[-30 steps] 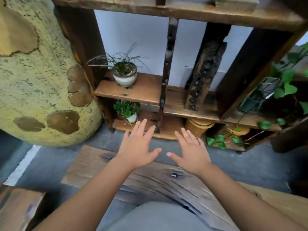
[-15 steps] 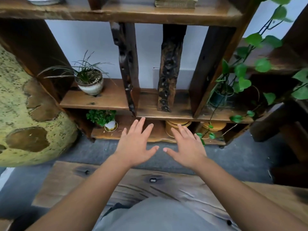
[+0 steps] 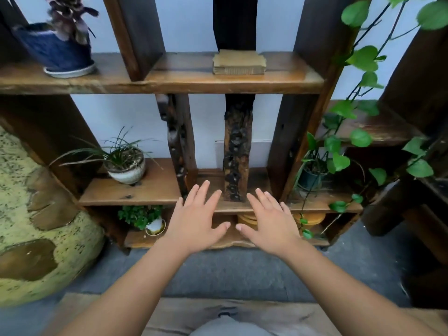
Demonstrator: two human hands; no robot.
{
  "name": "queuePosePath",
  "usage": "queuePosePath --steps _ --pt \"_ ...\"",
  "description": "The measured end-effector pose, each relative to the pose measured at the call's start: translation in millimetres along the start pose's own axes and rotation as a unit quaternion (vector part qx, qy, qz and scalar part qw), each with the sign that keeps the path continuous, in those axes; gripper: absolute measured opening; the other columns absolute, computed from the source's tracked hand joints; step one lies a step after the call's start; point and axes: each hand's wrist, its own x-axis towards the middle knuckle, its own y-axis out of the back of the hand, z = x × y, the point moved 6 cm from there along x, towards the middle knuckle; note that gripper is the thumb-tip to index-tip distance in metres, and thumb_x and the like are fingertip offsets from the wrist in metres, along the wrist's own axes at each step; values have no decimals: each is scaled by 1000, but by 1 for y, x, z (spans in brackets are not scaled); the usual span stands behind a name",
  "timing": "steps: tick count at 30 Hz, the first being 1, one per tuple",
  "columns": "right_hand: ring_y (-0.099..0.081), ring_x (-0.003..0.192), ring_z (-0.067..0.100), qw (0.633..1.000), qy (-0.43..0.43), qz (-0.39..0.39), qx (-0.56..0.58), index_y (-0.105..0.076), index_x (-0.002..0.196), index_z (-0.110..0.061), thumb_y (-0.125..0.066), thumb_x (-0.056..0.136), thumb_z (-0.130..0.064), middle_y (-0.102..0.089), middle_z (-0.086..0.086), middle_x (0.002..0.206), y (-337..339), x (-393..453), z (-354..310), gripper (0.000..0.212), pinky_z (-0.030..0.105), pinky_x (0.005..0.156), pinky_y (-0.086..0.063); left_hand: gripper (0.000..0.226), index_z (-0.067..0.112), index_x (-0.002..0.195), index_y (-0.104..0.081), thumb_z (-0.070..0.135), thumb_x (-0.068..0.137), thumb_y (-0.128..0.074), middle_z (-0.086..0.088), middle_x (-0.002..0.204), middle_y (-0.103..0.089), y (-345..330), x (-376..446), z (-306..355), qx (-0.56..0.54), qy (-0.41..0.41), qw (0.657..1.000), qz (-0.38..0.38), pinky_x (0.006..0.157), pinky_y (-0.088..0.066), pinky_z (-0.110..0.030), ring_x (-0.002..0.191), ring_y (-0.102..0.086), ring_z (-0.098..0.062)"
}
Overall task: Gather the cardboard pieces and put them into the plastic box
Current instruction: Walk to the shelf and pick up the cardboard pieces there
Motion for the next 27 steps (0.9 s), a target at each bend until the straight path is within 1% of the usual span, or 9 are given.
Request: queuePosePath --steps 2,4,6,8,12,17,23,27 --pt "-4 149 17 1000 3 16 -3 -11 151 -33 -24 75 -80 -8 -3 163 15 14 -5 91 52 116 -13 85 34 149 -13 75 76 -28 2 162 0 16 13 -2 -1 -10 1000 16 113 -19 -56 148 -2 -22" --pt "-5 149 18 999 10 48 -18 -11 151 -32 -25 76 -79 -8 -2 163 39 32 -11 90 52 116 -13 84 35 148 -14 74 76 -29 3 162 -1 37 29 -6 0 -19 999 48 113 -20 -56 147 -3 -22" --pt "-6 149 19 997 24 56 -36 -12 151 -31 -26 78 -79 -9 -1 163 53 42 -15 89 53 116 -14 82 36 148 -14 74 78 -29 3 162 -2 50 40 -6 0 -28 998 62 113 -20 -57 147 -4 -21" --pt "-7 149 19 994 25 94 -49 -13 151 -30 -27 79 -78 -10 0 163 79 58 -20 88 53 116 -15 81 36 147 -14 75 78 -28 3 162 -3 73 56 -13 3 -28 995 96 113 -21 -57 148 -5 -22" --pt "-7 149 19 988 32 140 -61 -13 152 -31 -30 81 -78 -11 0 163 129 89 -26 87 53 117 -15 82 37 148 -13 76 77 -26 3 162 -4 116 91 -21 16 -42 990 133 112 -21 -55 147 -6 -23" --pt "-5 149 19 980 47 165 -104 -10 152 -31 -26 81 -78 -7 0 163 170 124 -31 86 52 117 -14 79 39 147 -14 74 78 -28 6 161 -5 159 131 -23 12 -60 983 173 112 -21 -55 147 -7 -21" --pt "-12 148 21 966 61 207 -141 -17 151 -29 -24 79 -78 -13 2 162 212 171 -33 87 53 113 -19 79 38 147 -17 74 77 -30 4 161 -8 196 182 -26 21 -67 981 182 113 -24 -54 147 -9 -22" --pt "-12 148 22 968 48 197 -150 -15 151 -31 -22 79 -79 -13 2 162 232 212 -25 87 54 113 -17 80 37 147 -18 73 77 -34 2 161 -10 207 226 -36 10 -48 986 156 113 -26 -52 146 -13 -24"
